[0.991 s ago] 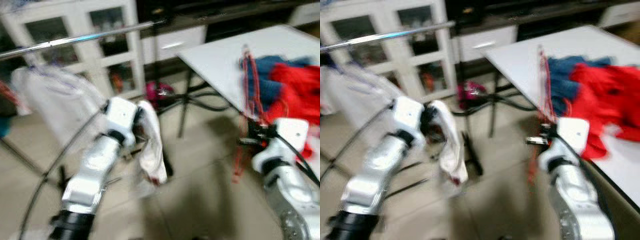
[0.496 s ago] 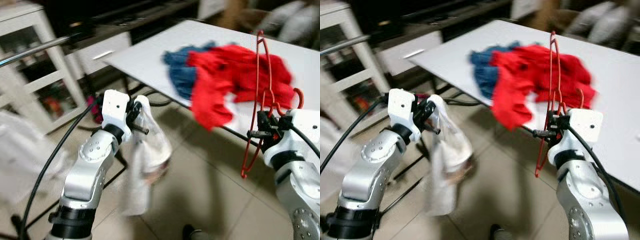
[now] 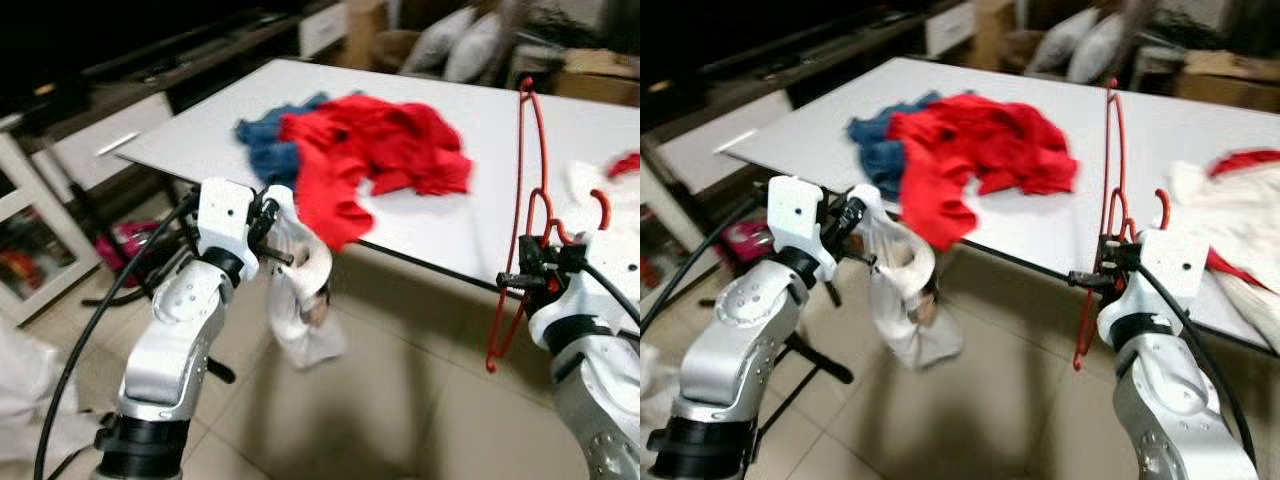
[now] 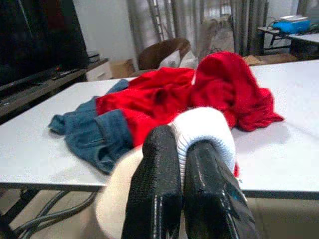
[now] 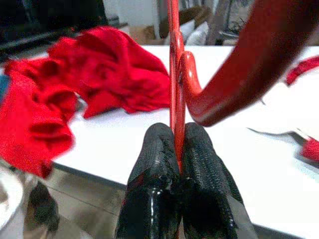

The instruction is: Hang hanger

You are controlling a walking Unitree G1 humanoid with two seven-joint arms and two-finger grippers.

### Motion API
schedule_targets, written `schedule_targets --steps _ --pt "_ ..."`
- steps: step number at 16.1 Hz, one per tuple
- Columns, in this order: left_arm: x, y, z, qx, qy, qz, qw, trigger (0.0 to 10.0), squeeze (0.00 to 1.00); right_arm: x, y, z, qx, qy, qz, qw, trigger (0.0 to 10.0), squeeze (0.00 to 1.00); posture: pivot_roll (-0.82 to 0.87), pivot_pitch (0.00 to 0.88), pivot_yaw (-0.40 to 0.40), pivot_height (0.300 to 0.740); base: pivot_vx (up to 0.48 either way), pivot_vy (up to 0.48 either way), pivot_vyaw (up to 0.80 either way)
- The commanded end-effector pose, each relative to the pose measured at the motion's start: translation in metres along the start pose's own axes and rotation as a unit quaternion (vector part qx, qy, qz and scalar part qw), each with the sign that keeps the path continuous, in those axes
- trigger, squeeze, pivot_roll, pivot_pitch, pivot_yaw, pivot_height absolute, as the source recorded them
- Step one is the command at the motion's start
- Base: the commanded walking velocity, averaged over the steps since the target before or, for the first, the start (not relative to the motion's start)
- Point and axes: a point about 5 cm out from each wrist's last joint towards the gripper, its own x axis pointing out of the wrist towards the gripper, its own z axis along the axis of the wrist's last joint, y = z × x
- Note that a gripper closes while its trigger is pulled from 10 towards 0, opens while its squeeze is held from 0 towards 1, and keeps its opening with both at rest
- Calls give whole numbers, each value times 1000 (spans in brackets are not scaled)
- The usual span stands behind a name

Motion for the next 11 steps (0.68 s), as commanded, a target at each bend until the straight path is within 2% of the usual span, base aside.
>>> schedule_targets --steps 1,4,7,11 --pt "0 3 5 0 -10 8 1000 10000 0 0 2 -3 -9 11 6 1000 10000 0 -11 0 89 740 292 0 0" --pt "2 7 6 1 -18 15 1000 10000 0 3 11 -2 -40 6 52 998 10000 0 -13 0 80 740 435 0 0" --pt "1 6 3 -1 -16 17 1000 10000 0 5 10 -2 -44 6 50 998 10000 0 -16 0 76 740 455 0 0" --pt "14 3 15 -17 -40 -3 999 10000 0 8 9 2 -19 -7 52 998 10000 0 -12 0 65 740 450 0 -784"
